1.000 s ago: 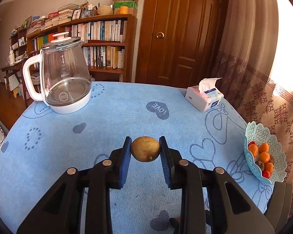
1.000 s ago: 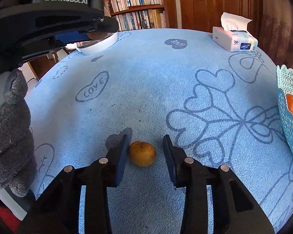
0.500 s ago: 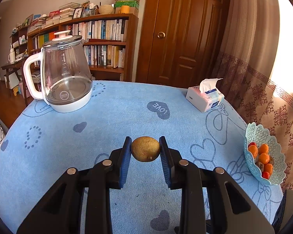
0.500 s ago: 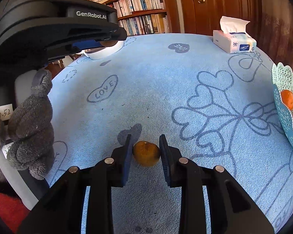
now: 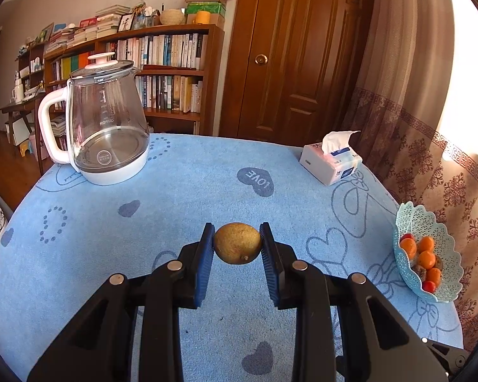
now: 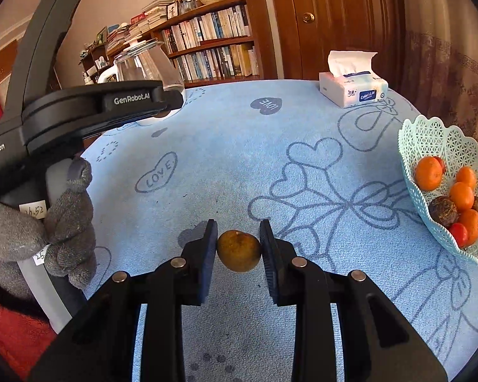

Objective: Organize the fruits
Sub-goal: 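Grasp another small yellow-brown fruit with the right tool while the left tool holds its fruit, then carry the yellow-brown fruit into the teal basket and open the right tool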

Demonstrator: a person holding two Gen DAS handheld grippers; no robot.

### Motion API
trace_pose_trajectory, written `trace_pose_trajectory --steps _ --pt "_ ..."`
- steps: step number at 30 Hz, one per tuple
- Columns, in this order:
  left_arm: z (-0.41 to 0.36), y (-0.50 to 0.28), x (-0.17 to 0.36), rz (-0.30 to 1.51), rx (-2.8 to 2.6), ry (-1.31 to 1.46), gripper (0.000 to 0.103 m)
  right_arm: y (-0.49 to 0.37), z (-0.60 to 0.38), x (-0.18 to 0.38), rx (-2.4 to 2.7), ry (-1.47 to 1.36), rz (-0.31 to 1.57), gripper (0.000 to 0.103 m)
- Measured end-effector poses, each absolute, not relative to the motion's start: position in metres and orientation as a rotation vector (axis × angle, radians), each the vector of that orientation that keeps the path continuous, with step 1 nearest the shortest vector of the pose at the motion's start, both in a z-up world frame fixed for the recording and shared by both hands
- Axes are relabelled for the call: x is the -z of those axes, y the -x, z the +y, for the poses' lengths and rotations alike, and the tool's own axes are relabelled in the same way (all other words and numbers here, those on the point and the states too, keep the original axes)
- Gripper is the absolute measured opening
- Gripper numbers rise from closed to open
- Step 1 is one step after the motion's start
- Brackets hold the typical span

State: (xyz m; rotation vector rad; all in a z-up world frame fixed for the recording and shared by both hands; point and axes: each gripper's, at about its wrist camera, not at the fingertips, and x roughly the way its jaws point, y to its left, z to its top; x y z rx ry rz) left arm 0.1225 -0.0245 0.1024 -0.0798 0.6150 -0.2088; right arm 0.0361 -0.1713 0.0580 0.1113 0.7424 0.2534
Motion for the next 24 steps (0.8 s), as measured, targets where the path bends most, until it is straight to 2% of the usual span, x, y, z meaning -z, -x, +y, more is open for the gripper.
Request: trace_pose_trajectory --steps 16,24 --pt "-0.032 -0.117 -0.104 0.608 0.229 0.068 0.029 -0.043 -0.273 -0.117 -0.065 -0.260 0.601 0.028" --pt "-0.035 -0.117 -0.103 0.611 0.235 0.060 0.029 -0.066 -0.324 -0.107 0.010 -0.380 0.642 0.028"
